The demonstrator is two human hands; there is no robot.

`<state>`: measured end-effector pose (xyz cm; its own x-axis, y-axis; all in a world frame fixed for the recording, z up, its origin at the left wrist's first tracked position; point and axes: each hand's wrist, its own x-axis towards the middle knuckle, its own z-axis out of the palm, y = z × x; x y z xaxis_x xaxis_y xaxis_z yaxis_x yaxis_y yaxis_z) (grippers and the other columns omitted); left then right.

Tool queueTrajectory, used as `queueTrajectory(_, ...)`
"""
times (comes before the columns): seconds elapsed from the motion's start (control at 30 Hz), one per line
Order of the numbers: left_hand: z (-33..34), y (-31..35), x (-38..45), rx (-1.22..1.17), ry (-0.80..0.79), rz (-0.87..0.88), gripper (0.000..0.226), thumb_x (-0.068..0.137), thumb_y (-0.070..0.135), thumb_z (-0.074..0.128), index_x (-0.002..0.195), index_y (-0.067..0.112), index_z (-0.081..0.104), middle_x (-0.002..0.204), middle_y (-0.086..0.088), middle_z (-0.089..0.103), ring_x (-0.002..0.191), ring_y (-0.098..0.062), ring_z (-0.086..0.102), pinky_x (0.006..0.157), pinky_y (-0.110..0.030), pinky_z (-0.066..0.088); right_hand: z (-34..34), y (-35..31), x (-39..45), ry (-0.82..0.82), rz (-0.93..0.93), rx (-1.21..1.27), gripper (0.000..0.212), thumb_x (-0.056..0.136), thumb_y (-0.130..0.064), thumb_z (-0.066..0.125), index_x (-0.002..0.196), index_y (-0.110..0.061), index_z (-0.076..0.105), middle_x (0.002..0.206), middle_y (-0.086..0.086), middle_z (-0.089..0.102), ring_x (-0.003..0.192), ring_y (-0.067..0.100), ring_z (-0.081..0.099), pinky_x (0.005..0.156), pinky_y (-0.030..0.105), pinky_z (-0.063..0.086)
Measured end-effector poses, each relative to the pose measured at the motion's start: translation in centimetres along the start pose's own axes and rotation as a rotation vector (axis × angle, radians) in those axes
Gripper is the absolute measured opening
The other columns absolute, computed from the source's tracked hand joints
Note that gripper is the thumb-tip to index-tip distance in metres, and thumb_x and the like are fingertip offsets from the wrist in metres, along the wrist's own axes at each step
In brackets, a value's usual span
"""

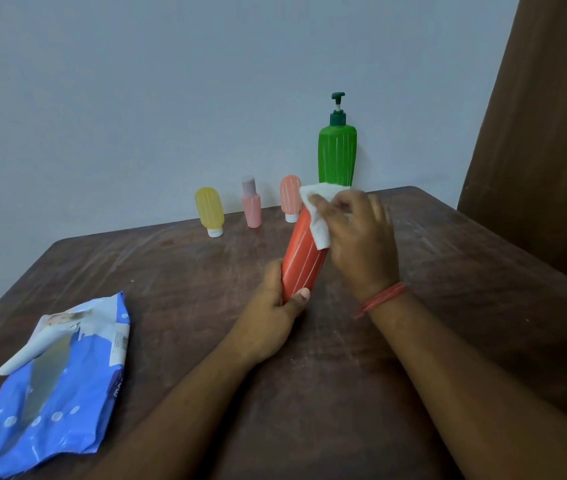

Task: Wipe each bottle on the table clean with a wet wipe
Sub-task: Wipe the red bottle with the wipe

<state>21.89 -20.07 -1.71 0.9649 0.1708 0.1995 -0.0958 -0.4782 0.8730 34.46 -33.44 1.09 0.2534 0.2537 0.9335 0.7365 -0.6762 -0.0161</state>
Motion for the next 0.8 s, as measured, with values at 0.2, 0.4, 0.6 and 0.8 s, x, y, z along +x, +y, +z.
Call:
queueTrajectory(0.2, 0.0, -0.2, 0.1, -0.047, 0.003, 0.004, 0.036, 0.1, 0.027, 0.059, 0.129, 0.035, 0.038, 0.116, 0.016, 0.055, 0.105, -0.01, 0.058, 0.089, -0.029, 0.049, 0.3, -0.5, -0.5, -0.029, -0.086, 0.006, 0.036, 0.094, -0.018, 0.066, 0.13, -0.022, 0.067, 0.099, 0.007, 0.059, 0.091, 0.024, 0.048, 0.076, 0.04, 0.046)
queueTrajectory(0.4, -0.3, -0.8, 0.5, -0.195, 0.013, -0.012, 0.035, 0.096, 0.032, 0.062, 0.127, 0.036, 0.046, 0.115, 0.009, 0.061, 0.105, -0.017, 0.062, 0.095, -0.04, 0.053, 0.5, -0.8, -0.8, 0.003, -0.066, -0.013, 0.044, 0.093, -0.011, 0.059, 0.137, -0.018, 0.062, 0.092, 0.006, 0.058, 0.082, 0.026, 0.051, 0.075, 0.04, 0.041)
queueTrajectory(0.6, -0.5, -0.8, 0.6, -0.357, 0.001, -0.032, 0.035, 0.099, 0.019, 0.062, 0.128, 0.035, 0.051, 0.118, -0.002, 0.063, 0.093, -0.019, 0.067, 0.093, -0.039, 0.054, 0.9, -0.7, -1.0, 0.007, 0.064, -0.004, 0.05, 0.096, -0.01, 0.051, 0.145, -0.018, 0.053, 0.102, 0.01, 0.061, 0.092, 0.028, 0.053, 0.077, 0.043, 0.046)
queueTrajectory(0.8, -1.1, -1.1, 0.6, -0.593, 0.013, -0.055, 0.049, 0.087, 0.029, 0.066, 0.134, 0.027, 0.053, 0.128, -0.01, 0.064, 0.109, -0.024, 0.066, 0.089, -0.038, 0.055, 1.2, -2.3, -1.5, -0.074, 0.197, 0.153, 0.049, 0.097, -0.027, 0.047, 0.144, -0.014, 0.053, 0.112, 0.007, 0.06, 0.102, 0.026, 0.054, 0.087, 0.045, 0.049)
